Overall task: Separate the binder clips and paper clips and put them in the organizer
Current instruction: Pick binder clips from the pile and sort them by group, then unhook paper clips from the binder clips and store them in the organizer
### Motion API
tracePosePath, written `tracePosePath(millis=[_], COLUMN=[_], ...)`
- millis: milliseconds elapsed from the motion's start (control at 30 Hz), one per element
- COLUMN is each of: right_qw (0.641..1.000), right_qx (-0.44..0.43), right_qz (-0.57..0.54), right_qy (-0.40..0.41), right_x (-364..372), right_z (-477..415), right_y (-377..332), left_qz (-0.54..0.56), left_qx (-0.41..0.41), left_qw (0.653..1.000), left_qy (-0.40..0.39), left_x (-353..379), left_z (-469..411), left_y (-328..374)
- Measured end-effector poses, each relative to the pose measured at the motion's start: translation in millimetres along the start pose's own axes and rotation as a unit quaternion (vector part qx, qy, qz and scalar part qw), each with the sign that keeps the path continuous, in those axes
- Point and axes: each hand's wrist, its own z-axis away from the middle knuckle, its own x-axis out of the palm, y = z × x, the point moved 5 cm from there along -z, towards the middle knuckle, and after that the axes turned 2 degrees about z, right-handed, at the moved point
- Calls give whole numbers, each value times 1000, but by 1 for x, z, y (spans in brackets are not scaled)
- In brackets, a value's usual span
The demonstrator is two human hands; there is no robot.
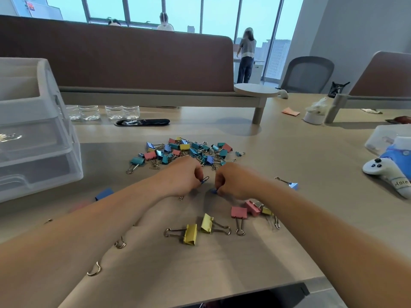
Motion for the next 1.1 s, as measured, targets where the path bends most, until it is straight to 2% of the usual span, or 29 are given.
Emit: tracePosePath(millis=[367, 667, 933, 1100], right_qw=[999, 999, 994, 983], right_qx=[6, 43, -23, -95], right_qz=[31, -17, -88, -133], right_qy=[20, 28, 57, 79], right_x=[2, -3, -57, -96], right_z=[7, 27, 22, 5], right_y=[-5, -6, -86, -156], left_qz=[17, 67, 79, 92], left_qx=[8, 10, -16, -48], left_qw=[1000, 997, 990, 980], left_qy=[2, 23, 115, 171], left_x=[3, -14, -92, -154], left_z=[7, 35, 82, 121], left_y=[0, 7, -28, -65])
